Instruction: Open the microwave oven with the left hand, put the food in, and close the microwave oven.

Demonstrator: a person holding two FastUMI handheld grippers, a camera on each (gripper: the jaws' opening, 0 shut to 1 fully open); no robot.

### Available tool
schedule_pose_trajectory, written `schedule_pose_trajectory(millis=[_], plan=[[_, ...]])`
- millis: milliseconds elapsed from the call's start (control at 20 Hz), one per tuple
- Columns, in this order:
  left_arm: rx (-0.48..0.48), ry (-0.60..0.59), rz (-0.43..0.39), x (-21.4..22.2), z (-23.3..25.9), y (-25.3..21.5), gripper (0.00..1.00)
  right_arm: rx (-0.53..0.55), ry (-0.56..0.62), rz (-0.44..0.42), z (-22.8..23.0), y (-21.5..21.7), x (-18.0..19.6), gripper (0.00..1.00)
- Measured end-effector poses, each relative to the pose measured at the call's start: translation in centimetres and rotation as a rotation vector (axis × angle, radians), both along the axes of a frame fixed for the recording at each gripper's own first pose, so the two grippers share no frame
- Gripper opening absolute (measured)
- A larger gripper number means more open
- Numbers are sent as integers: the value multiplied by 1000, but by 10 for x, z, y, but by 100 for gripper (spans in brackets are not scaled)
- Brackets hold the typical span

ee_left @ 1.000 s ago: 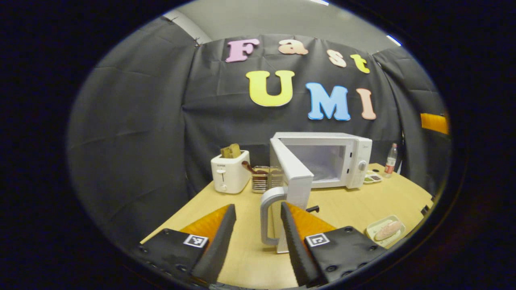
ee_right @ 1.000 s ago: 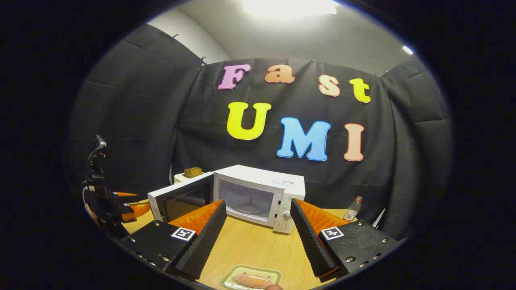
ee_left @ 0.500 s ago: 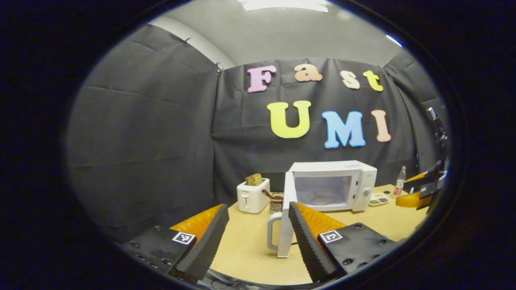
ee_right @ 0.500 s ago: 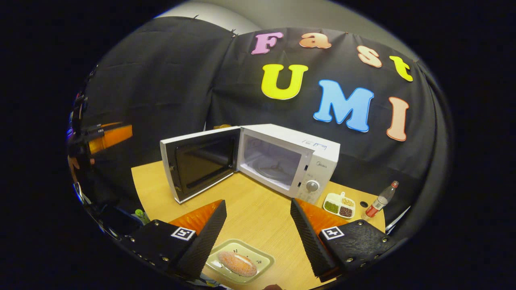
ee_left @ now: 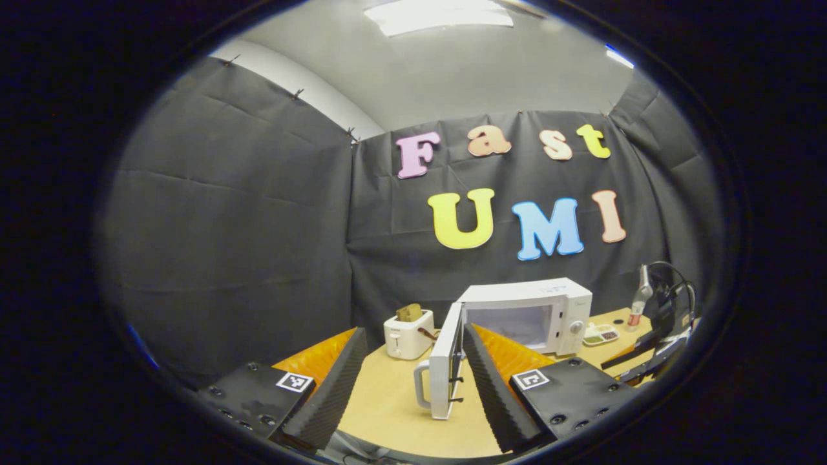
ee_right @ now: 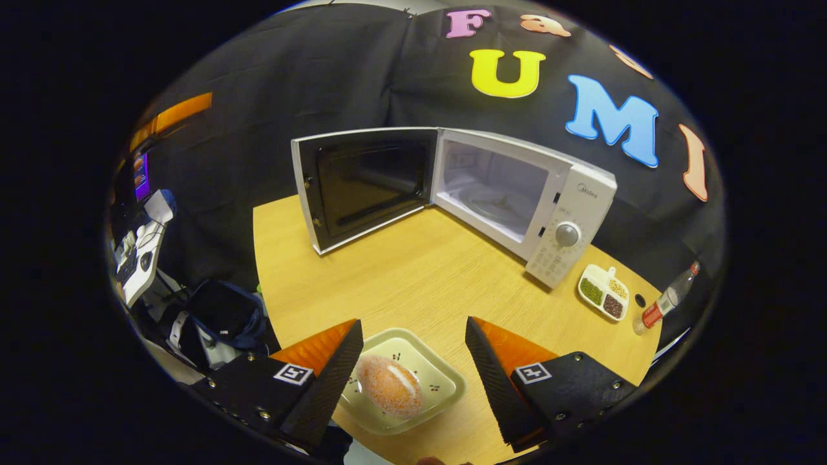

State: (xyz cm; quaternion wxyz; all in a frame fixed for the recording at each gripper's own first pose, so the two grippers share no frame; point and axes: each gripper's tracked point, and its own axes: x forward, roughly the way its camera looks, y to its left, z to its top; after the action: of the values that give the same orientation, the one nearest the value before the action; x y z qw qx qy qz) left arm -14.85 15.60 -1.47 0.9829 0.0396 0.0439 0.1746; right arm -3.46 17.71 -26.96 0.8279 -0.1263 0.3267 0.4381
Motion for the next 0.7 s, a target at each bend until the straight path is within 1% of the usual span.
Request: schedule_pose_trajectory(millis=[150, 400, 700], plan=[[9, -13, 31, -9, 11, -5, 95, -43, 58, 69, -28, -1, -13, 98], [28, -12, 59, -13, 15, -15, 95, -99, 104, 175, -58, -6, -31, 98], [32, -1, 84, -14, 12, -21, 95, -145, 149, 233, -85, -8, -43, 98]])
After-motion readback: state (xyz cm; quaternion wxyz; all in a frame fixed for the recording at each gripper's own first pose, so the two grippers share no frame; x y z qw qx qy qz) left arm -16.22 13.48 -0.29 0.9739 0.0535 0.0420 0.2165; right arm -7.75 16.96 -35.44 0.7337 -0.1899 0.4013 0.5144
